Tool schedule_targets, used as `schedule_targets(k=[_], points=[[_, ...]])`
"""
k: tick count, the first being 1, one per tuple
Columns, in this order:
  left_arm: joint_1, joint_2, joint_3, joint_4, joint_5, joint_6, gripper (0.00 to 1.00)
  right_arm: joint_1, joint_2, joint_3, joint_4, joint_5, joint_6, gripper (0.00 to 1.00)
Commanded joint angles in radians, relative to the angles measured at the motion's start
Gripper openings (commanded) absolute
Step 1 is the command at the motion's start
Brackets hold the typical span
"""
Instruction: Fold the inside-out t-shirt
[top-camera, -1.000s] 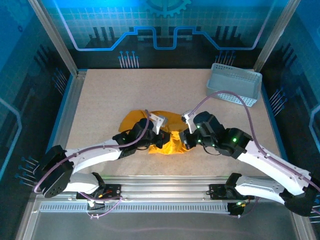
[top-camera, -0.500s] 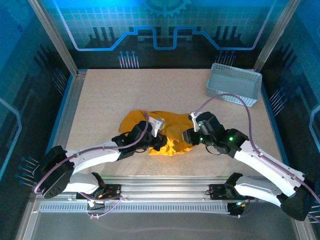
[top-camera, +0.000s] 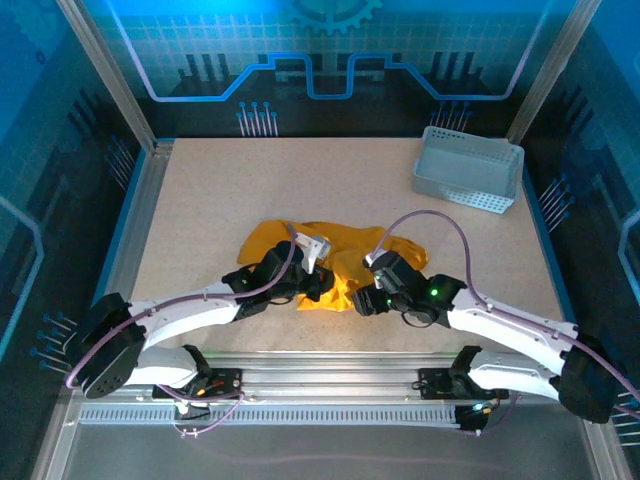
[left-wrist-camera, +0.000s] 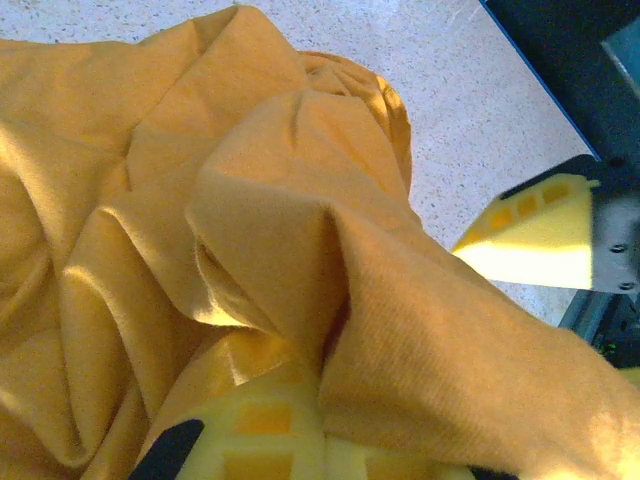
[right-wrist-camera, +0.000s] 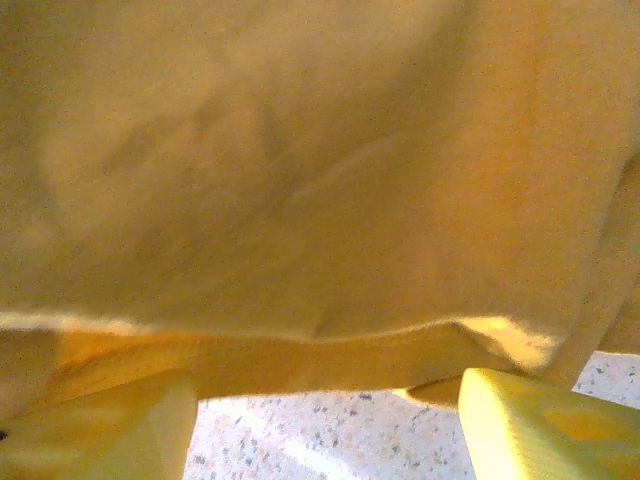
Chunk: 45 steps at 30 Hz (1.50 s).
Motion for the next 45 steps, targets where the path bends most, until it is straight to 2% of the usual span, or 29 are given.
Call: schedule_targets(k=[1,5,12,19,23,27,31,35,41,45], points=[[0.009,-0.028,-0.013,0.04,0.037,-0.003,0.04,0.013,0.028,0.023,0.111,0.136,-0.019,0.75],[0.009,-0.024,-0.014,0.035,0.047,0.001,0.04,-0.024,0.079,0.134,0.084,0.198,-0.065,0.74],[0.009,-0.029,-0.025,0.036,0.052,0.001,0.04,-0.163,0.172,0.3,0.011,0.146,-0.089,0.71],[0.009,-0.043,-0.033,0.033,0.029,0.003,0.04,-0.206,0.093,0.263,-0.028,0.175,-0.076,0.74],[0.009,-0.041,-0.028,0.03,0.024,0.006,0.04,-0.221,0.001,0.188,-0.06,0.104,-0.058,0.72],[0.009,-0.034,-0.022,0.027,0.023,0.008,0.04,-0.22,-0.137,0.099,-0.03,-0.104,-0.004,0.59],[0.009,-0.021,-0.013,0.03,0.026,0.005,0.04,-0.205,-0.231,0.015,0.039,-0.269,0.097,0.49],[0.009,-0.013,-0.004,0.031,0.032,0.002,0.04,-0.175,-0.301,-0.104,0.164,-0.328,0.227,0.48],[0.009,-0.017,0.004,0.022,0.026,0.004,0.04,-0.061,-0.381,-0.303,0.421,-0.252,0.382,0.49],[0.009,-0.016,0.006,0.025,0.021,0.0,0.04,0.014,-0.371,-0.428,0.672,-0.198,0.448,0.51]])
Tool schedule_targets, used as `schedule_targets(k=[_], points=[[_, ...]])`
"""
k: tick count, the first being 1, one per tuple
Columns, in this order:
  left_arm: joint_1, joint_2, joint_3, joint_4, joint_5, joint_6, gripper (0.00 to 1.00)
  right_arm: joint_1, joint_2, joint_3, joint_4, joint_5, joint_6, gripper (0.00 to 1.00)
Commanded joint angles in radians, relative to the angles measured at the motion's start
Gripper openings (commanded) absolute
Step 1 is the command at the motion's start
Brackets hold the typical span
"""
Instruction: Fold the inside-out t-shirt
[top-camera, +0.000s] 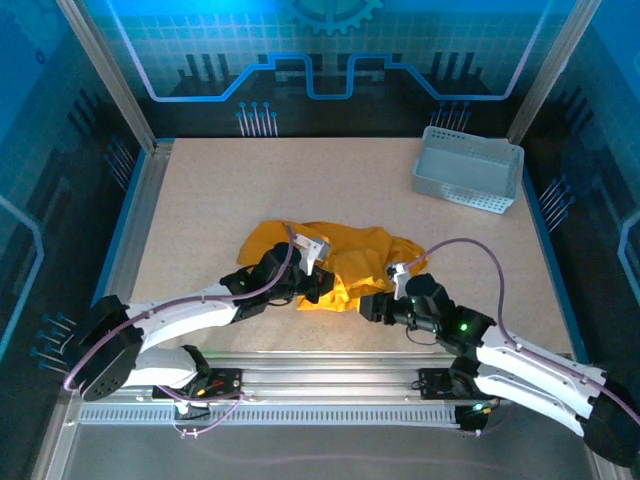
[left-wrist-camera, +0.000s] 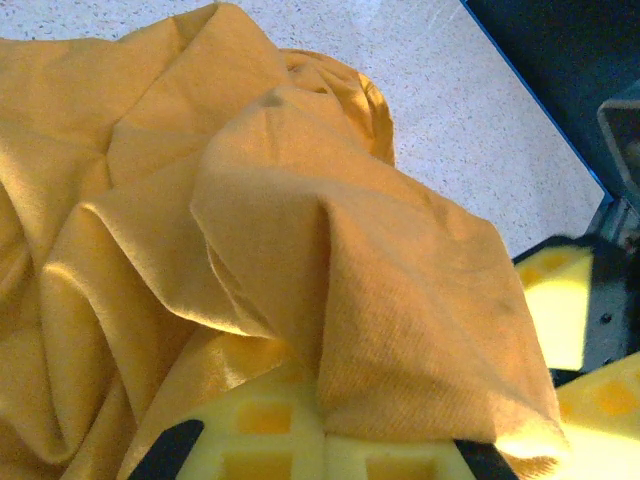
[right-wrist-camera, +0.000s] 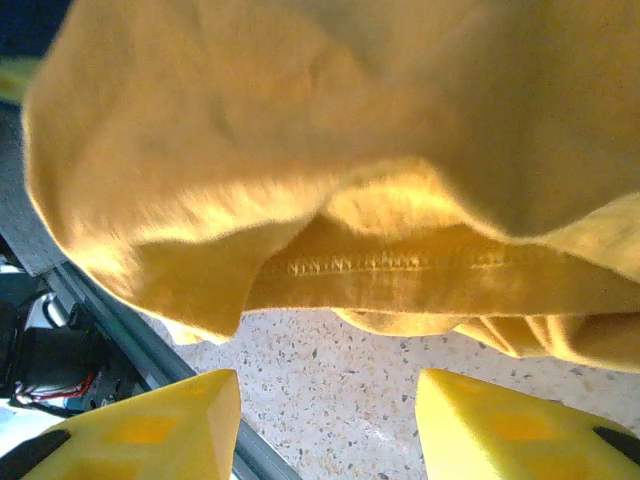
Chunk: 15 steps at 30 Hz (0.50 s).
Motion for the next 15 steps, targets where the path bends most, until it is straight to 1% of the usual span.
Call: schedule_targets(k=[1,8,11,12,15], points=[[0.009,0.002,0.024,0.01,-0.004,-0.001,0.04,0.061,0.007,-0.059,0.284,0.068,0.071,0.51],[0.009,0.005,0.022,0.019,-0.001,-0.005,0.04,0.09,0.069,-0.025,0.316,0.077,-0.051,0.54],[0.009,0.003,0.021,0.019,-0.001,-0.005,0.04,0.101,0.087,0.001,0.298,0.104,-0.106,0.54],[0.01,0.002,0.021,0.019,0.0,-0.004,0.04,0.101,0.093,0.009,0.266,0.109,-0.12,0.54],[0.009,0.0,0.02,0.019,0.0,-0.004,0.04,0.102,0.111,0.022,0.262,0.11,-0.15,0.54]])
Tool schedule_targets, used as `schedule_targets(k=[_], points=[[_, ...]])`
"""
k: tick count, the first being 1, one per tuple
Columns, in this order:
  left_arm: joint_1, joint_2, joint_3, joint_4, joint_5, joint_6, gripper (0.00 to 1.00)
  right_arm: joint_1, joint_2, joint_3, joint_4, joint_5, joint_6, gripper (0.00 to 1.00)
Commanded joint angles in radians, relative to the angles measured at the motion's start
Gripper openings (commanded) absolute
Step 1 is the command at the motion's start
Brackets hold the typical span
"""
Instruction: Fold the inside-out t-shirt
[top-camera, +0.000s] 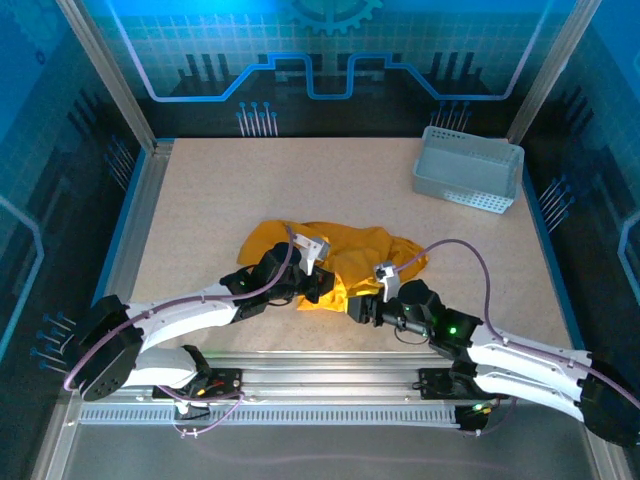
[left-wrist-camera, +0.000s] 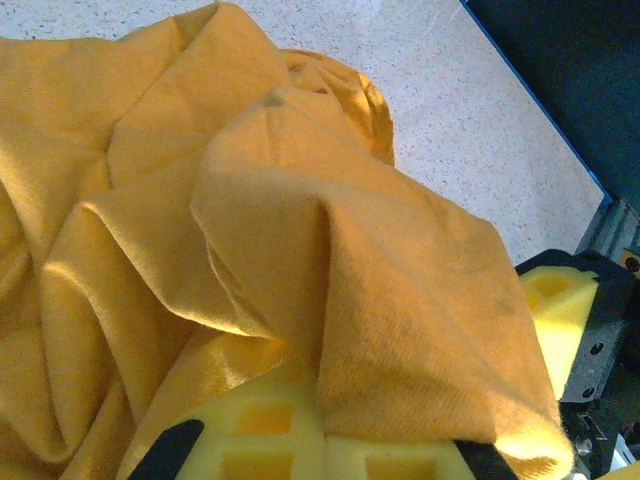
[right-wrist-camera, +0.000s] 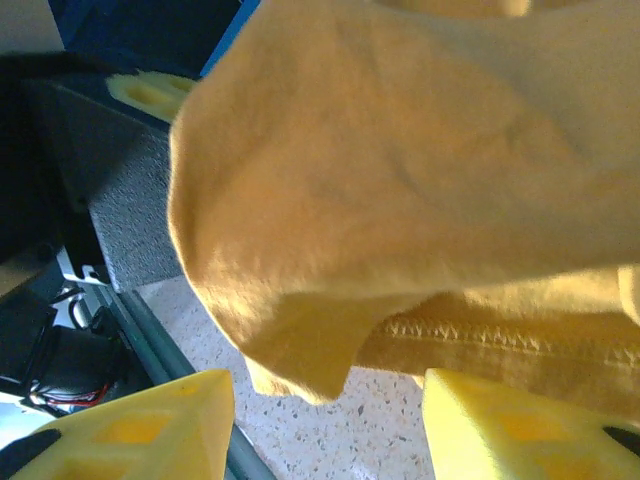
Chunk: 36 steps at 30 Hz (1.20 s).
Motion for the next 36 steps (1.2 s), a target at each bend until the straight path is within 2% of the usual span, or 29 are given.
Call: schedule_targets(k=[1,7,19,24,29,36], points=[[0.009,0.0,0.02,0.019,0.0,-0.001,0.04,0.015,0.017,0.044,0.014,0.036,-0.069,0.54],[0.009,0.002,0.019,0.021,0.004,-0.001,0.04,0.033,0.094,0.094,-0.015,0.042,-0.11,0.52],[0.009,-0.001,0.015,0.02,0.007,-0.002,0.04,0.085,0.165,0.181,-0.122,0.158,-0.187,0.34],[0.009,-0.003,0.013,0.018,0.004,-0.001,0.04,0.095,0.17,0.2,-0.18,0.178,-0.205,0.37],[0.01,-0.005,0.015,0.017,0.004,-0.001,0.04,0.096,0.165,0.25,-0.3,0.164,-0.29,0.42],[0.009,-0.009,0.013,0.013,0.001,-0.001,0.04,0.096,0.168,0.316,-0.445,0.111,-0.409,0.54]])
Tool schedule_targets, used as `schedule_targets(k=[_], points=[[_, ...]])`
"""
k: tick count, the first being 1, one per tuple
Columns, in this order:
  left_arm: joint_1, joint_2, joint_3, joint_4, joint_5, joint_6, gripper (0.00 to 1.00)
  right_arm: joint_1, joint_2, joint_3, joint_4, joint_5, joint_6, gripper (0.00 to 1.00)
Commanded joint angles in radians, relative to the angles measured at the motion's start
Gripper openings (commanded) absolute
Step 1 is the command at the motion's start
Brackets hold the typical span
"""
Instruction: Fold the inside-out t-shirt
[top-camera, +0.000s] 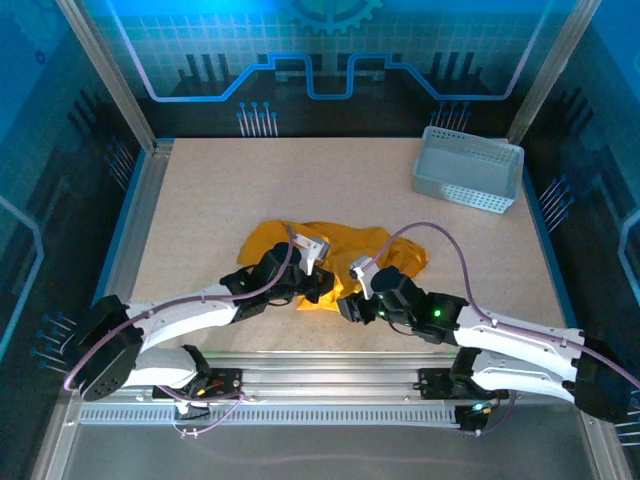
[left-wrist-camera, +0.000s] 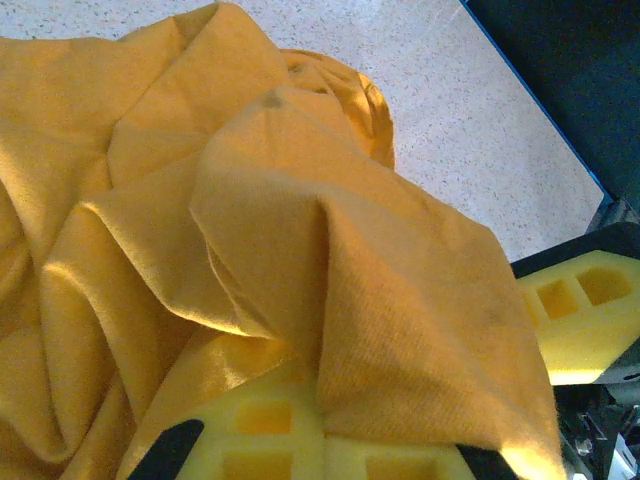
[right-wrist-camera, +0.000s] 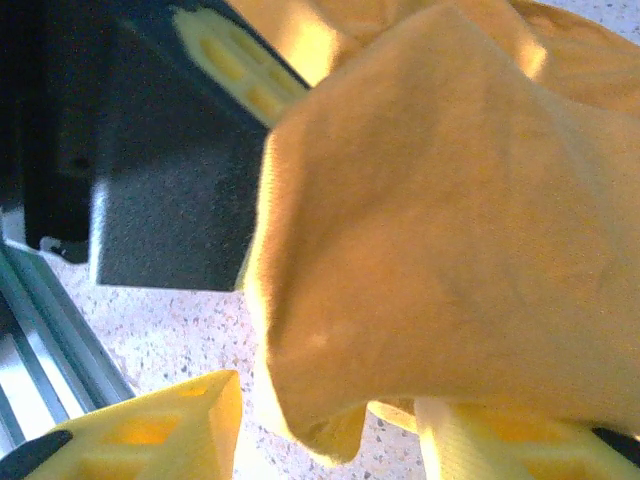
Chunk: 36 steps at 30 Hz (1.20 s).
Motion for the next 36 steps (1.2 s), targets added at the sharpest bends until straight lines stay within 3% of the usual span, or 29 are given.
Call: schedule_targets(k=[1,11,15,28,33,36], points=[[0.008,-0.009,0.015,0.013,0.002,-0.002,0.04,0.012,0.004,0.046,-0.106,-0.02,-0.082,0.54],[0.009,-0.007,0.018,0.017,0.011,-0.003,0.04,0.009,0.076,0.079,-0.1,0.004,-0.121,0.45],[0.009,-0.01,0.017,0.011,0.011,-0.001,0.05,0.009,0.084,0.087,-0.09,0.014,-0.125,0.32],[0.009,-0.003,0.025,-0.009,-0.004,0.006,0.05,0.009,0.046,0.118,-0.176,0.086,-0.106,0.01],[0.01,0.024,0.078,-0.086,-0.069,0.016,0.07,0.009,0.038,0.195,-0.383,0.234,-0.055,0.0],[0.009,0.038,0.114,-0.127,-0.063,0.024,0.16,0.008,0.032,0.275,-0.57,0.397,-0.001,0.0]])
